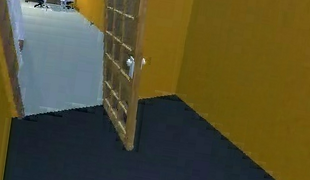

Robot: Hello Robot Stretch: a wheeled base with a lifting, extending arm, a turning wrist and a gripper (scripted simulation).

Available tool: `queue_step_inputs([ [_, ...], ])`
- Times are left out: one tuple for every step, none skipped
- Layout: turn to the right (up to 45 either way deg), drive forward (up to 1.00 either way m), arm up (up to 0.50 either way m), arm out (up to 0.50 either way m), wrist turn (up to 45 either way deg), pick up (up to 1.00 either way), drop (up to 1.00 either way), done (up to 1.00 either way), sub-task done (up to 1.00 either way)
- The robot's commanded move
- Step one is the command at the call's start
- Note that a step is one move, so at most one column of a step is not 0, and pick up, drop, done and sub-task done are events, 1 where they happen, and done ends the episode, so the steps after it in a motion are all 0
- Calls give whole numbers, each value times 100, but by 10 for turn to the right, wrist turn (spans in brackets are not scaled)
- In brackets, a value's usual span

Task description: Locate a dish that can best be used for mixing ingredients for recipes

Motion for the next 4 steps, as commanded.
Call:
queue_step_inputs([
  [-300, 0, 0, 0, 0, 0, 0, 0, 0],
  [0, 100, 0, 0, 0, 0, 0, 0, 0],
  [0, 100, 0, 0, 0, 0, 0, 0, 0],
  [0, 100, 0, 0, 0, 0, 0, 0, 0],
])
